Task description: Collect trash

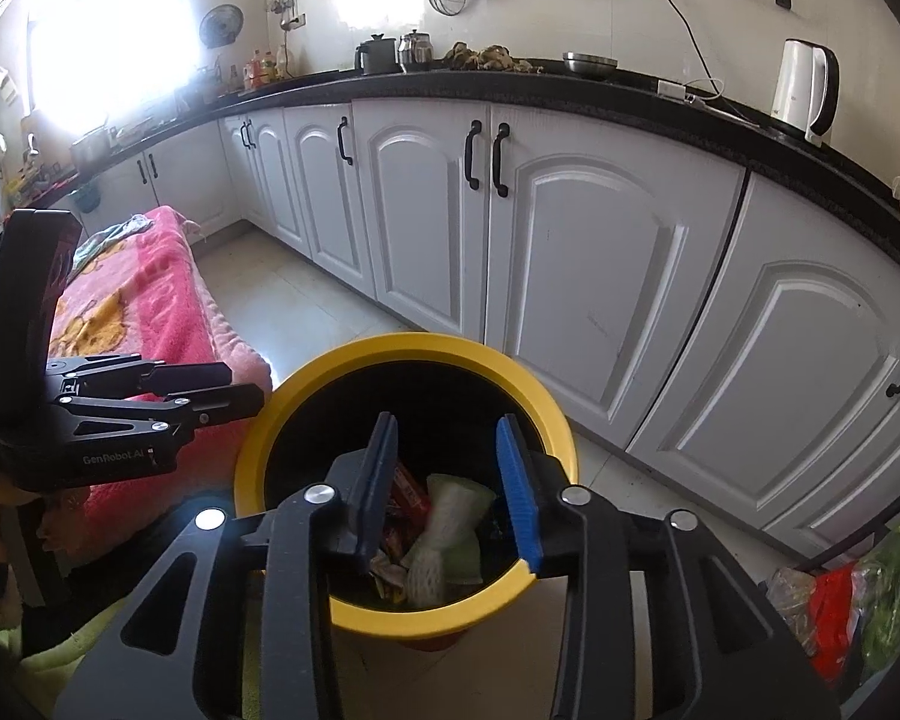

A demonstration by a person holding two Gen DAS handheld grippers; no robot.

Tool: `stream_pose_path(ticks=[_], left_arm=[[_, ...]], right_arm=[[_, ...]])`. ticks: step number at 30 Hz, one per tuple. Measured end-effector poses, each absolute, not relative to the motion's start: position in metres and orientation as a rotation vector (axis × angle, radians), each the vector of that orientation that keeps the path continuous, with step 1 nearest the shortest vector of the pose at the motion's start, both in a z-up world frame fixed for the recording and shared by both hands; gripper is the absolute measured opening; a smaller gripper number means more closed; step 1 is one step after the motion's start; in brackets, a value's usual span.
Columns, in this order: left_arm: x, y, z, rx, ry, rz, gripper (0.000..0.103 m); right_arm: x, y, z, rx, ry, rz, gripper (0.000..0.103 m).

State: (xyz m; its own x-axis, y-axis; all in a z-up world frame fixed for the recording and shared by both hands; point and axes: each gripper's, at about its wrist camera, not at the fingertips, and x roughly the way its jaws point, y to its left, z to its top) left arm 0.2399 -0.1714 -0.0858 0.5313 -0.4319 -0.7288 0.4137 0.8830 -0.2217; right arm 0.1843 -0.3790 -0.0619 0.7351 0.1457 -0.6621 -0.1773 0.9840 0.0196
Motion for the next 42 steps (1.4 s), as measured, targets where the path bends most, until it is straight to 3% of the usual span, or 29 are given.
stream_pose_path(ticks=[3,5,8,10,12,17,22,42], left_arm=[[0.237,-0.167,-0.080,-0.017,0.868,-0.488,0.048],[0.235,-0.162,-0.074,-0.018,0.859,-0.478,0.052],[0.230,-0.154,-0.065,-0.020,0.845,-0.463,0.066],[0.227,-0.150,-0.059,-0.020,0.835,-0.453,0.071],[0.223,-0.145,-0.054,-0.018,0.825,-0.442,0.080],[0.213,-0.133,-0.044,-0.022,0.812,-0.420,0.092],[0.200,-0.122,-0.032,-0.037,0.796,-0.404,0.092],[0.118,-0.076,-0.010,-0.047,0.635,-0.279,0.092]], right_arm=[[0.180,-0.377,-0.056,-0.041,0.709,0.181,0.041],[0.176,-0.377,-0.053,-0.029,0.699,0.187,0.051],[0.170,-0.373,-0.045,-0.020,0.677,0.193,0.061],[0.166,-0.370,-0.040,-0.012,0.662,0.196,0.065],[0.162,-0.368,-0.036,-0.008,0.650,0.195,0.075],[0.148,-0.361,-0.027,-0.001,0.621,0.187,0.090],[0.136,-0.358,-0.022,0.057,0.608,0.190,0.096],[0.069,-0.304,-0.036,0.037,0.524,0.160,0.097]])
